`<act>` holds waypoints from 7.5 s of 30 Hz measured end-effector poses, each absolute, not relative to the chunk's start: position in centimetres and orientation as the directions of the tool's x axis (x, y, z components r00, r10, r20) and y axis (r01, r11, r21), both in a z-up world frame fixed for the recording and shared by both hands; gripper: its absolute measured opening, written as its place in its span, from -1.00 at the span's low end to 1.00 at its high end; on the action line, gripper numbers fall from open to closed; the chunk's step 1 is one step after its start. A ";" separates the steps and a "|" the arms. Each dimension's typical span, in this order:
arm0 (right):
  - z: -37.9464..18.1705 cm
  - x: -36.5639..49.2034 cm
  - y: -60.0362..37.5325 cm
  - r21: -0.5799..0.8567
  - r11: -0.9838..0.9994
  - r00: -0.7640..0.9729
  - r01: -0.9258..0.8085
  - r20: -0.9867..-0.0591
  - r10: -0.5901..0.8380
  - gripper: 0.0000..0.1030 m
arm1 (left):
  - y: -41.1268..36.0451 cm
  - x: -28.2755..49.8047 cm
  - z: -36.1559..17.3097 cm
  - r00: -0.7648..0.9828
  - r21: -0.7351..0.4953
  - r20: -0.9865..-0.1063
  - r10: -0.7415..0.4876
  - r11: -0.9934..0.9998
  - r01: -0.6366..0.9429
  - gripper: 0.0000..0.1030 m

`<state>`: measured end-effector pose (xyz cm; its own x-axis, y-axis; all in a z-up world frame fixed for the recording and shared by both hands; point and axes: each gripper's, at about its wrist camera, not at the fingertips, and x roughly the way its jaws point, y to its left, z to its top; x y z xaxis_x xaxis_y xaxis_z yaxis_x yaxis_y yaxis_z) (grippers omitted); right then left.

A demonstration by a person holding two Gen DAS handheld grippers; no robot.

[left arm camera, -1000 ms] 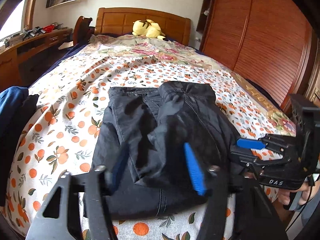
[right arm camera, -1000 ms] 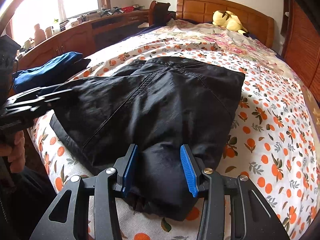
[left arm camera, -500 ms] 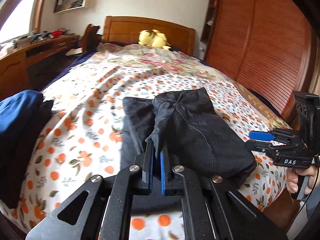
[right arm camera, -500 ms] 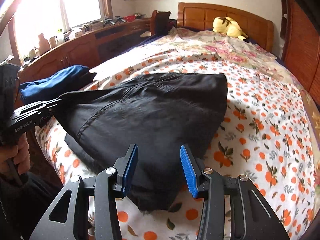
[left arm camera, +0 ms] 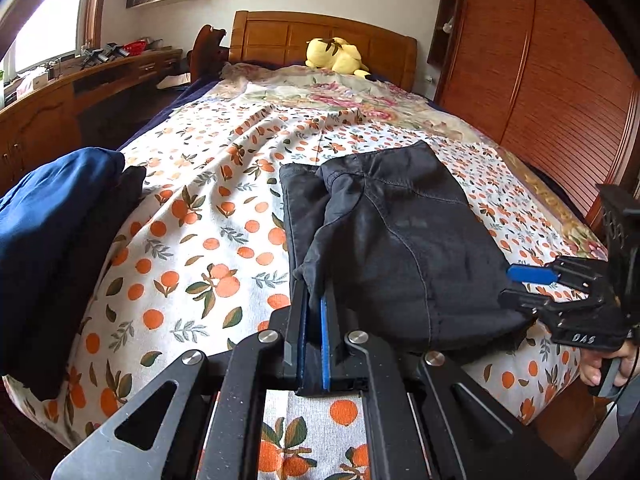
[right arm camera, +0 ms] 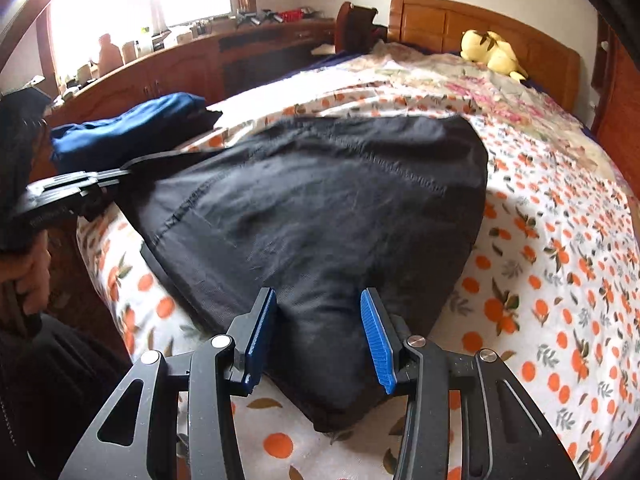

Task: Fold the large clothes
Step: 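Pinch the folded jacket edge with the left tool, straighten it, and release, then close the right tool on the folded jacket bundle, then lift the jacket bundle with the right tool off the sheet, then close the left tool on the bundle while the right tool holds it up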

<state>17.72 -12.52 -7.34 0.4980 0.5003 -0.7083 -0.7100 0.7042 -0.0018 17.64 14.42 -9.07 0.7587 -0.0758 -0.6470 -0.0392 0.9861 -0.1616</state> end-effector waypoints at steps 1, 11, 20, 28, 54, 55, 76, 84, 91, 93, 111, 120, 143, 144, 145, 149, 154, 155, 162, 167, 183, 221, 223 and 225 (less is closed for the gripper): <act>-7.5 17.7 -12.4 -0.010 0.703 0.501 -0.711 -0.708 0.497 -0.12 | 14.3 17.6 -9.1 0.757 -0.157 -0.649 -0.072 0.987 -0.041 -0.88; -7.6 17.5 -12.0 -0.017 0.706 0.510 -0.708 -0.703 0.495 -0.11 | 14.0 17.7 -9.2 0.754 -0.145 -0.654 -0.058 0.988 -0.049 -0.88; -7.7 17.4 -12.2 -0.029 0.705 0.515 -0.708 -0.704 0.489 -0.11 | 14.1 17.3 -8.6 0.764 -0.128 -0.644 -0.036 0.990 -0.061 -0.85; -7.8 17.3 -12.4 -0.033 0.703 0.517 -0.711 -0.702 0.490 -0.11 | 13.7 15.8 -7.0 0.814 -0.102 -0.580 -0.015 0.993 -0.054 -0.23; -6.3 18.2 -14.0 0.011 0.700 0.510 -0.714 -0.677 0.530 -0.06 | 12.5 14.7 -6.7 0.825 -0.054 -0.565 -0.012 0.998 -0.022 0.62; -6.1 18.3 -14.3 0.004 0.703 0.518 -0.711 -0.673 0.528 -0.06 | 12.6 14.6 -6.7 0.824 -0.052 -0.567 -0.010 0.998 -0.023 0.62; -7.9 33.5 -12.0 -0.014 0.792 0.550 -0.611 -0.727 0.411 0.19 | 12.1 16.3 -11.8 0.710 -0.045 -0.704 0.013 0.997 -0.063 0.62; -9.1 38.9 -11.3 0.094 0.824 0.510 -0.559 -0.744 0.431 0.59 | 12.3 16.9 -12.9 0.677 -0.067 -0.736 0.001 0.995 -0.074 0.62; -10.9 41.7 -10.6 0.185 0.802 0.431 -0.568 -0.763 0.481 0.69 | 12.5 17.3 -13.3 0.663 -0.081 -0.749 0.000 0.993 -0.091 0.62; -11.3 42.3 -10.3 0.215 0.797 0.409 -0.565 -0.766 0.496 0.69 | 12.4 17.4 -13.4 0.661 -0.078 -0.751 0.002 0.993 -0.091 0.62; -11.5 38.4 -12.9 0.170 0.763 0.424 -0.623 -0.746 0.513 -0.49 | 13.2 17.1 -13.2 0.667 -0.093 -0.745 0.010 0.988 -0.119 0.62; -10.7 34.8 -19.1 0.171 0.775 0.414 -0.608 -0.764 0.494 -0.48 | 13.6 16.6 -12.6 0.688 -0.110 -0.725 -0.001 0.987 -0.115 0.62; -13.2 34.7 -17.0 0.209 0.837 0.483 -0.506 -0.736 0.475 0.25 | 14.1 17.1 -12.9 0.693 -0.118 -0.721 0.010 0.984 -0.136 0.32; -13.3 34.6 -17.0 0.212 0.836 0.483 -0.506 -0.733 0.478 0.25 | 14.0 17.2 -13.0 0.691 -0.115 -0.722 0.011 0.984 -0.137 0.29; -13.5 34.8 -17.1 0.216 0.836 0.484 -0.505 -0.731 0.481 0.25 | 14.0 17.3 -13.1 0.689 -0.114 -0.725 0.014 0.984 -0.140 0.25; -13.8 34.7 -17.5 0.232 0.832 0.484 -0.504 -0.722 0.494 0.25 | 14.2 18.1 -13.5 0.683 -0.123 -0.731 0.012 0.981 -0.149 0.22; -14.0 34.5 -17.5 0.226 0.833 0.488 -0.505 -0.721 0.491 0.25 | 14.5 19.8 -15.0 0.658 -0.134 -0.753 0.008 0.977 -0.166 0.21; -14.1 34.5 -17.5 0.221 0.834 0.491 -0.506 -0.721 0.489 0.25 | 14.4 19.9 -15.1 0.677 -0.157 -0.735 -0.019 0.977 -0.143 0.21; -14.1 34.0 -17.1 0.210 0.831 0.499 -0.515 -0.715 0.490 0.22 | 13.9 20.6 -16.2 0.674 -0.183 -0.737 -0.057 0.976 -0.118 -0.32; -13.2 33.1 -16.8 0.177 0.822 0.518 -0.541 -0.700 0.492 -0.27 | 13.2 20.2 -15.1 0.699 -0.176 -0.711 -0.074 0.982 -0.075 -0.74; -4.4 27.3 -11.9 0.045 0.808 0.619 -0.587 -0.619 0.484 -0.52 | 15.4 15.8 -8.8 0.806 -0.163 -0.583 -0.107 0.987 0.013 -0.80; 0.3 20.2 28.1 0.052 0.477 0.307 -0.877 -0.704 0.641 0.16 | 51.3 0.9 -2.7 0.699 -0.072 -0.528 0.482 0.795 -0.602 -0.66; 1.1 19.3 27.0 0.026 0.461 0.315 -0.887 -0.697 0.644 0.16 | 50.6 0.4 -1.7 0.707 -0.071 -0.507 0.494 0.793 -0.605 -0.36; 1.6 19.0 26.5 0.001 0.439 0.322 -0.898 -0.678 0.660 0.16 | 49.6 0.5 -0.6 0.719 -0.065 -0.483 0.499 0.799 -0.598 -0.03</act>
<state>19.02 26.50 1.62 0.3221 0.6604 -0.6783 -0.8983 0.4393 0.0011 0.46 49.56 -0.63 0.7190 0.4994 -0.4835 -0.5983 0.7986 -0.0649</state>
